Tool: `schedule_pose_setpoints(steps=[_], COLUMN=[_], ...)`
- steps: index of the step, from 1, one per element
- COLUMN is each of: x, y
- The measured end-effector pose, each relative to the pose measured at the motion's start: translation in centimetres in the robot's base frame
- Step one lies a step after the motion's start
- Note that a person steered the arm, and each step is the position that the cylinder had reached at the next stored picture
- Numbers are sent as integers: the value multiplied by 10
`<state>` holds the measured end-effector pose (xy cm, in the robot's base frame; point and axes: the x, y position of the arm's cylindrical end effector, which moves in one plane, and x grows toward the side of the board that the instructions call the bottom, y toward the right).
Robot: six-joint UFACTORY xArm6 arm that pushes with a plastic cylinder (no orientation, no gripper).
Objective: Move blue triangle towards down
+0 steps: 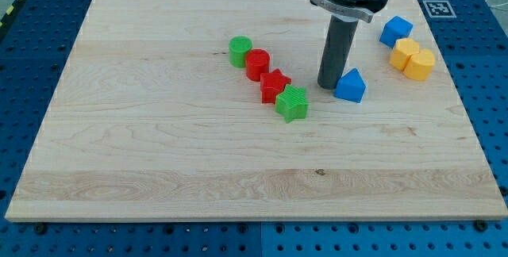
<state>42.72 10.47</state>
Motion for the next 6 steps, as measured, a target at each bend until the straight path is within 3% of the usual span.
schedule_pose_setpoints(steps=[3,6], x=[-34,5], y=[10,40])
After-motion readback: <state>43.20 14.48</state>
